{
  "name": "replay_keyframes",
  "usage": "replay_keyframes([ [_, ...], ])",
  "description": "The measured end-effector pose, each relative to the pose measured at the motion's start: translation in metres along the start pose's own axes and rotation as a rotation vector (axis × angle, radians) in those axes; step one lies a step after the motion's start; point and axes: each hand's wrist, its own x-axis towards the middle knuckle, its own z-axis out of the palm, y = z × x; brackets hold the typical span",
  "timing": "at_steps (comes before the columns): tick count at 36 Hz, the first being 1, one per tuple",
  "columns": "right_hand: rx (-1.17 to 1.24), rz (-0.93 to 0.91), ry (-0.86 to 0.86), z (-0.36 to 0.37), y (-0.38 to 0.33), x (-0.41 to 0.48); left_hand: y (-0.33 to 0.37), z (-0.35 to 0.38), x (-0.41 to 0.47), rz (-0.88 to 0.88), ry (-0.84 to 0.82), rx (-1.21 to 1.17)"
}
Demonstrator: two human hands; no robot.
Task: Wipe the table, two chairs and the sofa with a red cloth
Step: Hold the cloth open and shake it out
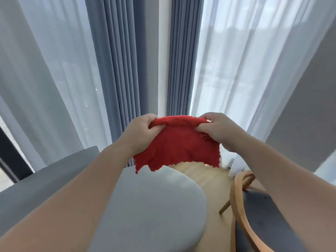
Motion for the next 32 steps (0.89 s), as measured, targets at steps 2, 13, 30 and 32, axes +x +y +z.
replay_keyframes([
  [2,0.026,0.045,0.016,-0.02,-0.006,-0.027,0.02,-0.005,0.0,0.044,-0.047,0.042],
  [13,-0.11,0.217,0.312,-0.121,0.016,-0.175,0.122,0.047,-0.013,0.194,-0.501,0.064],
  [30,-0.06,0.409,0.962,-0.265,0.087,-0.5,0.363,0.235,-0.127,0.452,-0.781,-0.433],
  [32,-0.067,0.404,1.062,-0.279,0.095,-0.546,0.396,0.26,-0.158,0.431,-0.801,-0.508],
])
